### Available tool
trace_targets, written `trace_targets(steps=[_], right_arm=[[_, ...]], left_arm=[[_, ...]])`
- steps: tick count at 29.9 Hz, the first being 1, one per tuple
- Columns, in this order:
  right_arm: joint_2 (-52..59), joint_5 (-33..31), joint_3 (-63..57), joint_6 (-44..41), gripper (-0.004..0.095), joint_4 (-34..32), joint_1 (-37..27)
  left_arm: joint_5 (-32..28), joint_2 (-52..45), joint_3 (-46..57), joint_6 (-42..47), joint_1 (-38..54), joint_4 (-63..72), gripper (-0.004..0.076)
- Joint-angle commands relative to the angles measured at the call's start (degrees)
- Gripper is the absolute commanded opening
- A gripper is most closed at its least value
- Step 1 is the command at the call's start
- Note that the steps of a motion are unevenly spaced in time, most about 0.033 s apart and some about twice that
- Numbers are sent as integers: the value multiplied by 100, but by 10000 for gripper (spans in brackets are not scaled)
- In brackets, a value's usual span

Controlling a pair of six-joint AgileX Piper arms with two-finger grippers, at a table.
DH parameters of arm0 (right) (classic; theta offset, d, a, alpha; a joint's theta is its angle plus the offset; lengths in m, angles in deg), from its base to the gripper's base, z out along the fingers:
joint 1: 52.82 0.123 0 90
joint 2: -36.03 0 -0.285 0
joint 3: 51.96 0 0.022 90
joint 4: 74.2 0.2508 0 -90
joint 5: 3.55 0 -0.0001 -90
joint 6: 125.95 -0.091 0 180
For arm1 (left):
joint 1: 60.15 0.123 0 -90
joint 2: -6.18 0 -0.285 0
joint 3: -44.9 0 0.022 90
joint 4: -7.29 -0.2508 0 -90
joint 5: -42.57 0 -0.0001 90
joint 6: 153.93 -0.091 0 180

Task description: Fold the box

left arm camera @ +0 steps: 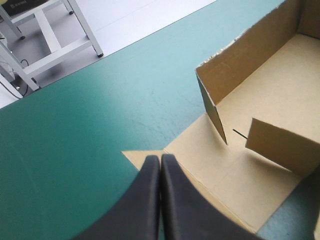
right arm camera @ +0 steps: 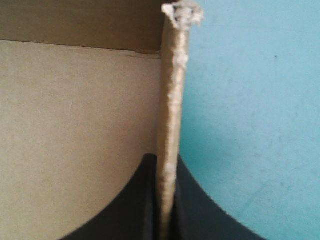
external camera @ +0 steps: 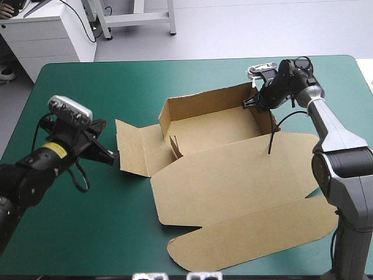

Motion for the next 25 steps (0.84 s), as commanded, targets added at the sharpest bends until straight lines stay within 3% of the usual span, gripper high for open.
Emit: trace_targets(steps=[1,6,17,19,25], right_arm=[[388,-878,-365,51,-17,-248,73],[806,-878,-1027,51,-17,-515,110],[947,-878,-1242,368,5,-381,118],[947,-878,-1203,452,89,-394,118],[947,-878,-668,367,503,-488,118]], left_arm=[[-739,-750,699,63,-10,240,-8],[-1144,-1731,1780,66,-10,458,-8],[-958,-2609,2462,309,-10,493,-8],[-964,-2609,2462,309,-10,493,-9],[-1014,-2609,2462,309,-10,493,-8]])
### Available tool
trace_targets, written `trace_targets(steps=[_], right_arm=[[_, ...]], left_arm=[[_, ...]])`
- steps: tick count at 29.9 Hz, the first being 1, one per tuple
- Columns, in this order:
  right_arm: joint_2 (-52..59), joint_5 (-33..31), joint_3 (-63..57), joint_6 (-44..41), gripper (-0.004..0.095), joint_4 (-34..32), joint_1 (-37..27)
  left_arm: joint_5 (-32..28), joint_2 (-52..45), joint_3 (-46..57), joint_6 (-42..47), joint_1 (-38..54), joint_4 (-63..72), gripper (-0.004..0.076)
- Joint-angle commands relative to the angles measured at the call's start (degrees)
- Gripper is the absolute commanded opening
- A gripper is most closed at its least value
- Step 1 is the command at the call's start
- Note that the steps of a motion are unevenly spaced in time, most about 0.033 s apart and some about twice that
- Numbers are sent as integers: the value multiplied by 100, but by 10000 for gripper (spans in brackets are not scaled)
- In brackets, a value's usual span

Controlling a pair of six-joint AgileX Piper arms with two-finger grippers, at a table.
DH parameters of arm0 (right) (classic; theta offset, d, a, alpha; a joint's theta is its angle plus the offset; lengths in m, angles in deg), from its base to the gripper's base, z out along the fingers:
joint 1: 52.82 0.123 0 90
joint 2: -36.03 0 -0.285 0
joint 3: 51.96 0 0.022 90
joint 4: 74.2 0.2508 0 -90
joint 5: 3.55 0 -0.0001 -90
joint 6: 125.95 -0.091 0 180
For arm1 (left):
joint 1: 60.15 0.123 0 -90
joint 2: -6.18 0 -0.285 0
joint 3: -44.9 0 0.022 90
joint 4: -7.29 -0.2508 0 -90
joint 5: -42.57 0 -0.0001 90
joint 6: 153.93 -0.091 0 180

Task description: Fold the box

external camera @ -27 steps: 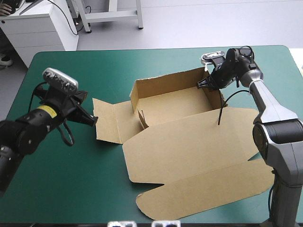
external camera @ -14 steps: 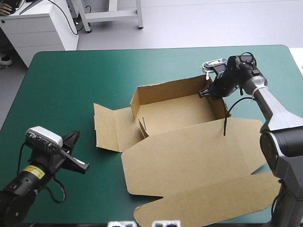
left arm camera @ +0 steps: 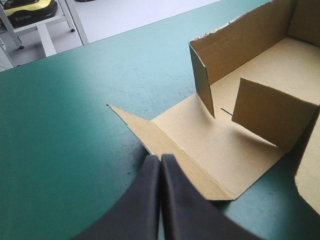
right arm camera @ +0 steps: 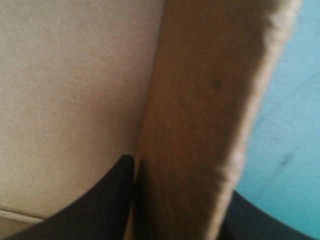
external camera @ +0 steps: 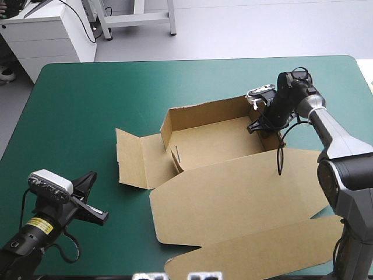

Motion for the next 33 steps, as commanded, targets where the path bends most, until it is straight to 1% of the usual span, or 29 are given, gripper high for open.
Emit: trace_targets(steps=[1,6,12,13,14,15,16,20,21,27,29,30,32,33], right_arm=[[337,-230,519,-63,528,-165,1],[437,-230,1083,-98,537,-205,1],[924,-230,1212,-324,535,-420,1],[1037,-230,1212,-392,532,-420,1],[1154,-230,1212,-426,506,-456,1],[1273,-230,1212,-442,453,-456,1],[1360,-230,1212,-442,379,-420,1],[1671,-230,1212,-390,15,-420,1],[1714,-230,1212,-366,-16,-420,1],[1702,-230,1137,-294,-16,-420,1],[1693,-230,1014,-205,24,-420,1],[1679,-230,917,-157,75,-420,1],[1656,-230,732,-68,211,-420,1],[1642,-230,618,-35,298,-365,1]], left_arm=[[-450,27,-152,53,-10,88,-8],[-450,27,-152,8,-10,41,-8],[-403,27,-152,-4,-10,41,-8],[-400,27,-152,-4,-10,41,-8],[-391,27,-152,-4,-10,41,-8],[-387,27,-152,-4,-10,41,-8],[-387,27,-152,-4,-10,41,-8],[-365,27,-152,-4,-10,41,-8],[-365,27,-152,-4,-10,41,-8],[-315,27,-152,-4,-10,41,-8],[-275,27,-152,-4,-10,41,-8],[-260,27,-152,-4,-10,41,-8],[-218,27,-152,-4,-10,41,-8],[-206,27,-152,-4,-10,41,-8]])
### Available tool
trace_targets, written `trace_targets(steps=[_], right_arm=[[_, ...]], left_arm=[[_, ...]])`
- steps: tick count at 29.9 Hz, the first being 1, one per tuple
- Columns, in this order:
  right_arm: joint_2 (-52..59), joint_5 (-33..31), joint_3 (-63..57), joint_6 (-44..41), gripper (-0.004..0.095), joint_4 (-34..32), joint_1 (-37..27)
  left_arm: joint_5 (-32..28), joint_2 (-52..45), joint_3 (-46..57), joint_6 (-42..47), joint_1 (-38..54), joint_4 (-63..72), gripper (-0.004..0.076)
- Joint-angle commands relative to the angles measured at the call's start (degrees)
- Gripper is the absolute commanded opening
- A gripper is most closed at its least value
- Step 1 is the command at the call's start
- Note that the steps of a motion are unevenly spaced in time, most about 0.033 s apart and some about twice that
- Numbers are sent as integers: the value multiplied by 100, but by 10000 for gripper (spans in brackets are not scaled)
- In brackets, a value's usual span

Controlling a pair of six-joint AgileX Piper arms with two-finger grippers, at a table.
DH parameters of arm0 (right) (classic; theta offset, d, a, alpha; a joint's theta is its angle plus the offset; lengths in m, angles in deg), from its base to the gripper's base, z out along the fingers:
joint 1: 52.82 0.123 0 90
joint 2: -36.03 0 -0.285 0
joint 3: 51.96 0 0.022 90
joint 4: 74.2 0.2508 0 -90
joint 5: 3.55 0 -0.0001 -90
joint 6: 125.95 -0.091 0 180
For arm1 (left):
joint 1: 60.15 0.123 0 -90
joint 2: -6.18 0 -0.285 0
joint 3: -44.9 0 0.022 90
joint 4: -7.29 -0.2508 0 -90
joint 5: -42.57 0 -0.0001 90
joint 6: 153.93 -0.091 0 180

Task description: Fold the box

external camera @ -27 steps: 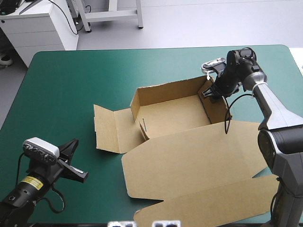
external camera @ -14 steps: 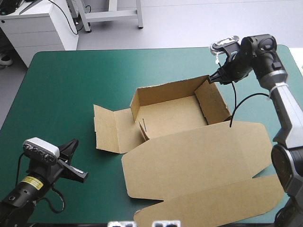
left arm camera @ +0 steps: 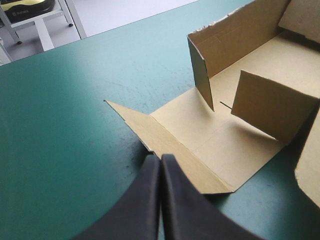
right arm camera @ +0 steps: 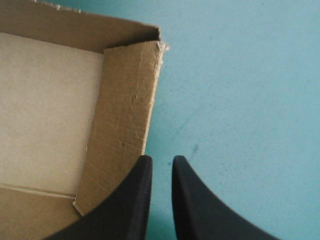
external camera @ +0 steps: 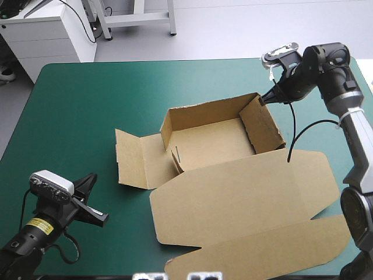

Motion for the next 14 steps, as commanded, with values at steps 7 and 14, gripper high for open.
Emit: trace_targets(steps=[7,14], right_arm=[[-135,-35,-462,141,512,57,-1],[-772,-35,-462,15,511,642,-1]], left_arm=[[-353,27,-152,-4,-10,58,-8],[-353,27,-152,-4,-10,58,-8]])
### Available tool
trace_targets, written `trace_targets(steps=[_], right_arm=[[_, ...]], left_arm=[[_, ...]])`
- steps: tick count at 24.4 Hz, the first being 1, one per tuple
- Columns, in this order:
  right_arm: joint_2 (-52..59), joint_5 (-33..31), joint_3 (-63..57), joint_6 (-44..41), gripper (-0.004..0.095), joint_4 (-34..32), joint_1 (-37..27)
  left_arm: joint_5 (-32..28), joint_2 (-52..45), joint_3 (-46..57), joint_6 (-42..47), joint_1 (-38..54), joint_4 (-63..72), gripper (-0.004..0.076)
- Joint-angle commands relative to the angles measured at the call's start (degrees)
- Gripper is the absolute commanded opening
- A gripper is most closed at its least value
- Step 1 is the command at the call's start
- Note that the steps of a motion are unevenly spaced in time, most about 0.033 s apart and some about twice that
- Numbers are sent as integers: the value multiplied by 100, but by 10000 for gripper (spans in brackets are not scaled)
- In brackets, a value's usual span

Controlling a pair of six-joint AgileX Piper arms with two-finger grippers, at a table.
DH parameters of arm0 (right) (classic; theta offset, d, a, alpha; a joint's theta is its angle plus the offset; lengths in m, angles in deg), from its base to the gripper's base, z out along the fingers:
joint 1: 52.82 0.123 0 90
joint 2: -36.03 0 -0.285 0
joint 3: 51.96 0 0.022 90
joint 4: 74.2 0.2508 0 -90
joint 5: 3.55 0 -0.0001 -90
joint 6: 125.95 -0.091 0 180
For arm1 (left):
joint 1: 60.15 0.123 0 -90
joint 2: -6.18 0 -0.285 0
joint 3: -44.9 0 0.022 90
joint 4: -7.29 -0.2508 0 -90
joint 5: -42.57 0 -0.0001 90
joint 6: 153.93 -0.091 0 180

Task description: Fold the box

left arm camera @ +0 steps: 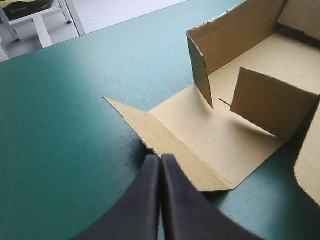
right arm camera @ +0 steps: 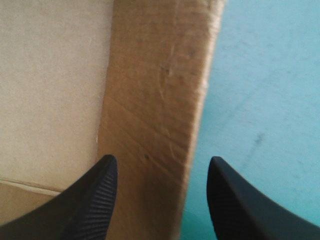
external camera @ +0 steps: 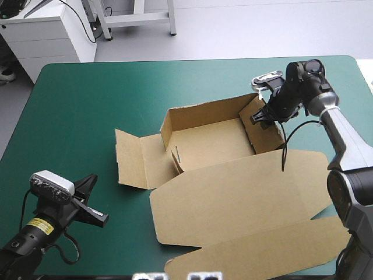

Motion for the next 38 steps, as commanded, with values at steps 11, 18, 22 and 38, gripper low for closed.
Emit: trace_targets(steps=[11,18,22,38], right_arm=[[-309,-77,115,-336,266,155,-1],[-242,-77,185,-443,-18,106,-1],[119,-77,534,-538,-18,93,-1],[2158,-77,1510,-1046,-18,-666,-511]], left_arm=[[-379,27,-152,-4,-10,60,-8],[-379,27,-152,-4,-10,60,-8],[-379,27,-152,7,-10,47,-8],[-455,37,-152,906,-10,-1034,-8]])
